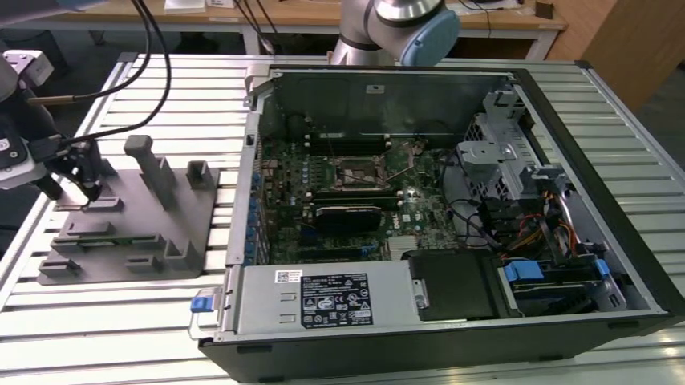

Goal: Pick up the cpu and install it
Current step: 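Pick up the cpu and move it towards the insertion slot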

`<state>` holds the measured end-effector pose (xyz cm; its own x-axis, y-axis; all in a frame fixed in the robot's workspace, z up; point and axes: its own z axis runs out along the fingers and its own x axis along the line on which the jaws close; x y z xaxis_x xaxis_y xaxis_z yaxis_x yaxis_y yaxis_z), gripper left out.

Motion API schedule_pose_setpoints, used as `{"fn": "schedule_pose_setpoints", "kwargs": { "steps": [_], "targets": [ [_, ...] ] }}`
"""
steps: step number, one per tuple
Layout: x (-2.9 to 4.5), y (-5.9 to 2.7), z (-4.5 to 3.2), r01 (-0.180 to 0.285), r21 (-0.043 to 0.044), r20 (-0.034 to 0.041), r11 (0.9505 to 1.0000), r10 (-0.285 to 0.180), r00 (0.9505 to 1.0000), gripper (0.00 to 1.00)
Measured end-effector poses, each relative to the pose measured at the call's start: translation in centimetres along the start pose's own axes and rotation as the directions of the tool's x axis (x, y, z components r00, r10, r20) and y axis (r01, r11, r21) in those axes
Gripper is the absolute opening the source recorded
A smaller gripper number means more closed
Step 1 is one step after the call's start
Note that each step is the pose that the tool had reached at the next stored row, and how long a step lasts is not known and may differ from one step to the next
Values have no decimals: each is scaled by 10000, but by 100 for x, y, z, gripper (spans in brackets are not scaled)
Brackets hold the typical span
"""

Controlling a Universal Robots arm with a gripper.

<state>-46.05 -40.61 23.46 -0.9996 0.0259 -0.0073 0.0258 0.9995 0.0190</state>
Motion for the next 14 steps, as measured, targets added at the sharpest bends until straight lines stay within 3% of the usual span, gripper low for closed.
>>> {"fn": "schedule_pose_setpoints", "kwargs": {
  "steps": [14],
  "targets": [
    [-2, 5, -243, 0, -13, -1, 10000, 0, 10000, 53]
  ]
}}
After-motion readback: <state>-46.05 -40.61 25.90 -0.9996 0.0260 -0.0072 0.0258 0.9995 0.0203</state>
